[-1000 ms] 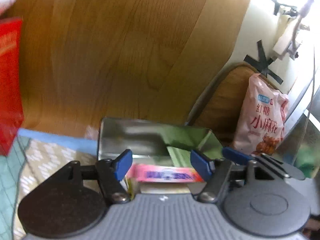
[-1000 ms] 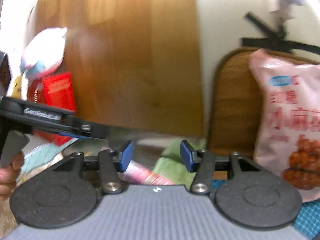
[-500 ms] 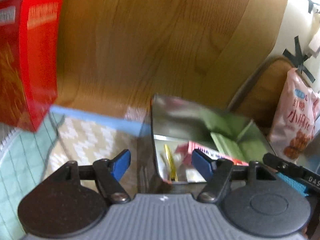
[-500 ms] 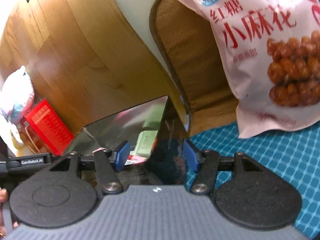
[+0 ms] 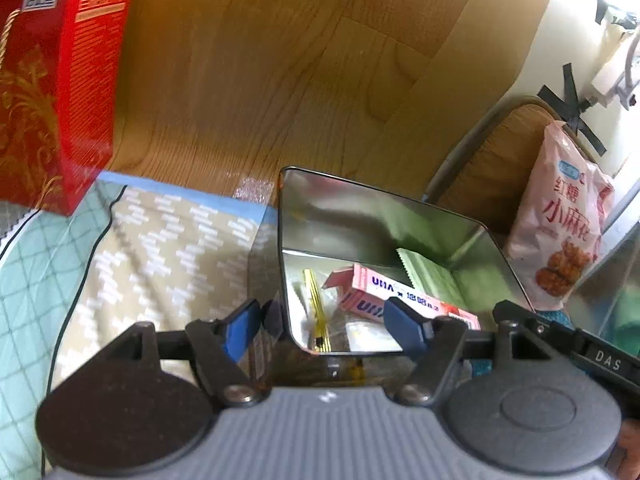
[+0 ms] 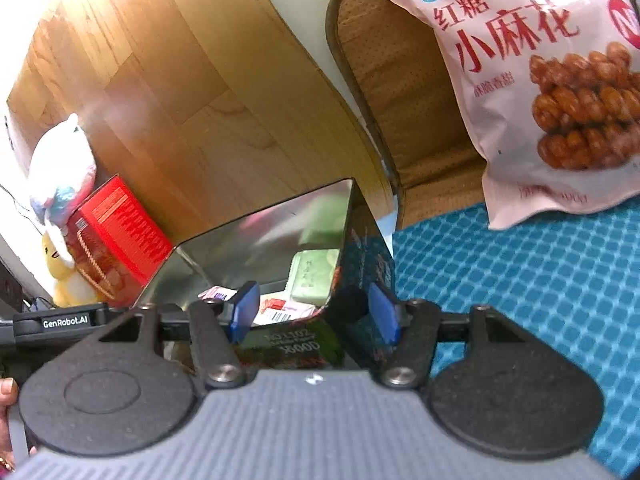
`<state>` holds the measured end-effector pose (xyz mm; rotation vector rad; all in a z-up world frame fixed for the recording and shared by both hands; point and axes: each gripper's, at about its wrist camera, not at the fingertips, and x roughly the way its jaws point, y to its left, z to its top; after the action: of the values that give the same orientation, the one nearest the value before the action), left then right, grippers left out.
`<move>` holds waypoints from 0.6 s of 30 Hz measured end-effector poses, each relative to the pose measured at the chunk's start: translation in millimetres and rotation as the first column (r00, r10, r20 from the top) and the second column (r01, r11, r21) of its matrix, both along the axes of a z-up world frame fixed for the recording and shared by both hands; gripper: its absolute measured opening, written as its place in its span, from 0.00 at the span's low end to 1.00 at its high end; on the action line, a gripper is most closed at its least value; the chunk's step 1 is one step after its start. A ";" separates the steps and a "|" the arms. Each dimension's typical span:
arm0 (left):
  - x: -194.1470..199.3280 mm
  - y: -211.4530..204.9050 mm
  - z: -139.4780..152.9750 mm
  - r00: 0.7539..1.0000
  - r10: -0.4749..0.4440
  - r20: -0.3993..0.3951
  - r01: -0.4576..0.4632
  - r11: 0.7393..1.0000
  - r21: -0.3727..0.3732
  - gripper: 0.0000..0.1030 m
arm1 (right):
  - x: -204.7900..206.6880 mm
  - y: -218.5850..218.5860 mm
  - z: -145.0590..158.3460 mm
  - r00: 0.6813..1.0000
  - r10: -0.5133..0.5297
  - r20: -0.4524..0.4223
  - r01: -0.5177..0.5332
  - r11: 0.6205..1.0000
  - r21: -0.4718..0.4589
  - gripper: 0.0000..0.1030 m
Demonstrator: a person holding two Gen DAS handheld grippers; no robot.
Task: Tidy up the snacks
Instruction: 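Lower the pink candy box into the black tin and open the left tool, then grasp the second light green pastry pack with the right tool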
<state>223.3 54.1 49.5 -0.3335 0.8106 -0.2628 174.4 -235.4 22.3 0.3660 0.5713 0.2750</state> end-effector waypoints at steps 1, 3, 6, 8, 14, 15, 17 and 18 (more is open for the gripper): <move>-4.1 -0.2 0.6 1.000 -0.002 -0.002 0.002 1.000 -0.001 0.69 | -5.1 0.4 0.1 1.000 0.001 0.000 -0.001 1.000 -0.002 0.62; -14.2 -0.3 0.2 1.000 -0.006 -0.006 0.006 1.000 -0.007 0.72 | -16.0 1.4 0.6 1.000 -0.001 0.002 0.001 1.000 -0.006 0.62; -30.1 -0.3 1.1 1.000 -0.016 0.001 0.016 1.000 -0.013 0.77 | -26.1 5.1 0.4 1.000 0.012 0.013 -0.012 1.000 -0.018 0.64; -37.7 1.6 1.2 0.999 -0.030 0.009 0.031 0.999 -0.018 0.80 | -33.5 6.5 4.2 0.999 -0.005 0.051 0.006 1.000 -0.025 0.64; -77.5 33.8 15.7 0.995 0.028 0.100 -0.020 0.997 -0.078 0.87 | -81.3 9.0 12.1 0.982 -0.022 0.190 0.027 0.999 -0.021 0.61; -85.9 39.4 16.2 0.993 0.034 0.111 -0.025 0.996 -0.083 0.85 | -82.1 14.7 6.6 0.987 0.022 0.158 -0.018 0.999 -0.028 0.53; -98.2 46.1 12.9 0.994 0.031 0.106 -0.019 0.994 -0.104 0.82 | -77.4 32.1 -7.6 0.991 0.108 0.078 -0.104 0.993 -0.055 0.40; -103.8 46.8 9.1 0.996 0.017 0.093 -0.006 0.993 -0.118 0.78 | -73.4 40.3 -13.1 0.990 0.134 0.046 -0.130 0.989 -0.069 0.38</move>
<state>119.5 100.8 58.5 -0.4334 0.7017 -0.3144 101.0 -195.2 9.1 0.2570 0.5542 0.3908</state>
